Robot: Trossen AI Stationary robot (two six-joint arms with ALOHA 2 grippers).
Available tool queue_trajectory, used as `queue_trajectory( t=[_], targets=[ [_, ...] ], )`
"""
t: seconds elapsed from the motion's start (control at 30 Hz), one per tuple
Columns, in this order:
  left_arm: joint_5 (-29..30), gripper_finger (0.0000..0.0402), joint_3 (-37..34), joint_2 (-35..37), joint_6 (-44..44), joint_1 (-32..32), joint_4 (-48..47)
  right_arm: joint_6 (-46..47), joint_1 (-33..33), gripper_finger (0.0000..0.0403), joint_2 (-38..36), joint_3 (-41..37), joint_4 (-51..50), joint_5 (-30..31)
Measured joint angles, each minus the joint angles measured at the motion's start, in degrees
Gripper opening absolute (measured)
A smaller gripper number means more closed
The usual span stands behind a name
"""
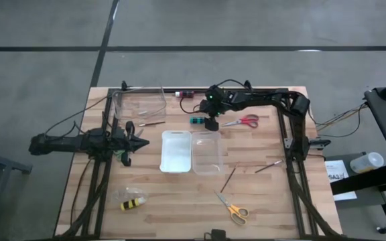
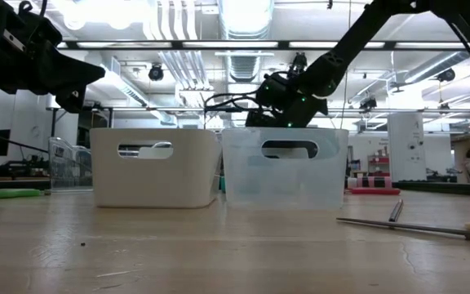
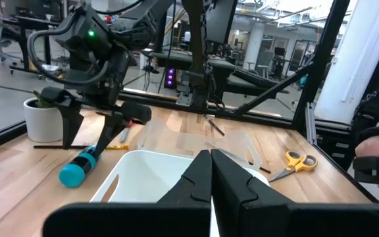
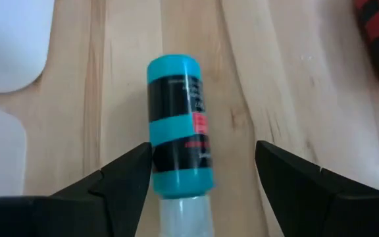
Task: Pick & Place Paint Supplies
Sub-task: Put the blue paint bottle into the white bin
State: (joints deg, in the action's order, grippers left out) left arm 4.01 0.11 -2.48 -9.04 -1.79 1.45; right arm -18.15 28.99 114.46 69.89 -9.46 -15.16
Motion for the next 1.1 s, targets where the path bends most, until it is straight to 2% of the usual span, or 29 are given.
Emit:
queue_trajectory(
  t=[0.37, 0.7, 0.8, 1.1],
  targets=[
    [-0.01, 0.0001, -0.01, -0.02, 0.00, -0.01, 0.00, 1.73, -0.23, 0.0267, 1.99, 3.08, -8.38, -0.19],
    [-0.01, 0.0001, 0.00, -0.02, 0.00, 0.00, 0.00, 1.77, -0.32, 0.0264, 2.02, 2.86, -8.61, 0.07],
    [-0.01, 0.0001, 0.00, -0.02, 0.00, -0.01, 0.00, 1.62, -0.32, 0.0244, 2.02, 2.86, -8.54, 0.09],
    [-0.02, 0.0001, -0.01, -0.02, 0.00, -0.02, 0.00, 1.42, -0.34, 0.0146, 2.02, 2.86, -8.36, 0.09]
  ],
)
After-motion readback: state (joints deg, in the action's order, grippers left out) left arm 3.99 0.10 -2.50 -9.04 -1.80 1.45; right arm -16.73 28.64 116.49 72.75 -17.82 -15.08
